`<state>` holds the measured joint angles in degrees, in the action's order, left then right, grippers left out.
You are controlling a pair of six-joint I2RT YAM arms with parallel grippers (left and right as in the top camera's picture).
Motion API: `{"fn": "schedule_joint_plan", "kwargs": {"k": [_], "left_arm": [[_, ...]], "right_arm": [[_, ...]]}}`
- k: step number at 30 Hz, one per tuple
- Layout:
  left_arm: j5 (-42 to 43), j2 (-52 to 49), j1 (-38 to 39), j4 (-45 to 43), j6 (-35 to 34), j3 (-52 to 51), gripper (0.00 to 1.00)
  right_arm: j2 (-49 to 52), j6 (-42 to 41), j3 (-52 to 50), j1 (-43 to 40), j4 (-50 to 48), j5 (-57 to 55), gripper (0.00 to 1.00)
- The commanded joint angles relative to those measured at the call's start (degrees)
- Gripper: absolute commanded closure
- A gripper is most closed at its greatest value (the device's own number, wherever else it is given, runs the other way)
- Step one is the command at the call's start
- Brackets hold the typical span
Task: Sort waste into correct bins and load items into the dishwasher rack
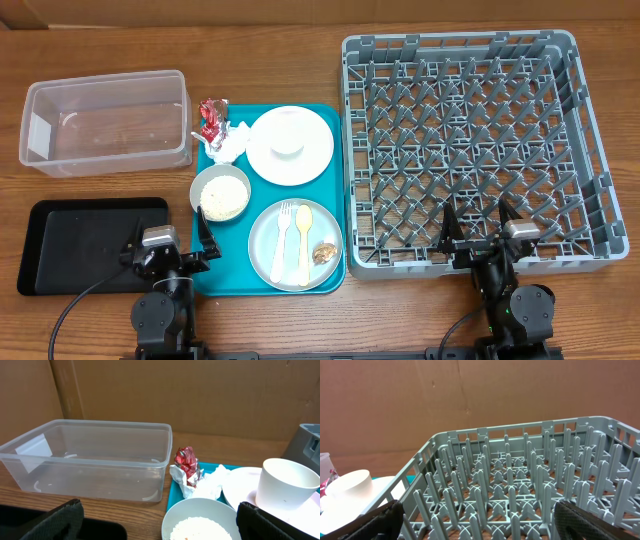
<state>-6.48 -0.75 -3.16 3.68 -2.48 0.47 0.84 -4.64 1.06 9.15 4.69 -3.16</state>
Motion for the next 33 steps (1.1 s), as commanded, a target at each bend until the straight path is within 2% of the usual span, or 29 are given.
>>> {"fn": "schedule_joint_plan", "kwargs": {"k": [1,7,10,12,15,18,22,25,28,33], "left_arm": [[-0.48,0.5,-0.46,-0.07,1.22,-0.2,0.0],[2.99,0.5,-0.46,0.15,0.87,-0.2,0.0],[15.82,0.5,-0.46,-1.03,-0.5,-0.2,0.0],[24.48,0.5,-0.46,-2.51,-1.6,-0.13,0.0],[31.45,0.5,-0.46,-2.01,-3.87,1.14,0.0],[31.52,0.48,-0.46,1.62,-7.93,4.72,0.0],[28.24,-1.64,-0.46,9.31,-7.98,13.25,0.0],[27.45,-7.19,-0.46,14.16,-7.8,21.18,0.0],[27.28,-17.05,-0.46,20.22,-7.82,30.82,0.0],[30.18,-38.66,-0.44,38.45,-8.0,51.69,0.0]], "right_arm": [[-0.68,0.17,-0.59,0.11,-0.31,0.24,0.0],[-0.68,0.17,-0.59,0.11,-0.33,0.26,0.0],[-0.68,0.15,-0.59,0.13,-0.61,0.57,0.0],[-0.68,0.15,-0.37,0.13,-1.38,4.55,0.0],[-0.68,0.15,1.44,0.13,-1.36,10.36,0.0],[-0.66,-1.73,4.98,0.13,0.57,12.44,0.0],[1.05,-2.01,12.63,0.13,8.7,12.26,0.0],[5.22,-2.27,20.15,0.13,16.28,12.26,0.0],[12.28,-2.86,29.05,0.13,24.13,12.31,0.0],[28.63,-2.84,47.45,0.13,40.35,12.28,0.0]]}}
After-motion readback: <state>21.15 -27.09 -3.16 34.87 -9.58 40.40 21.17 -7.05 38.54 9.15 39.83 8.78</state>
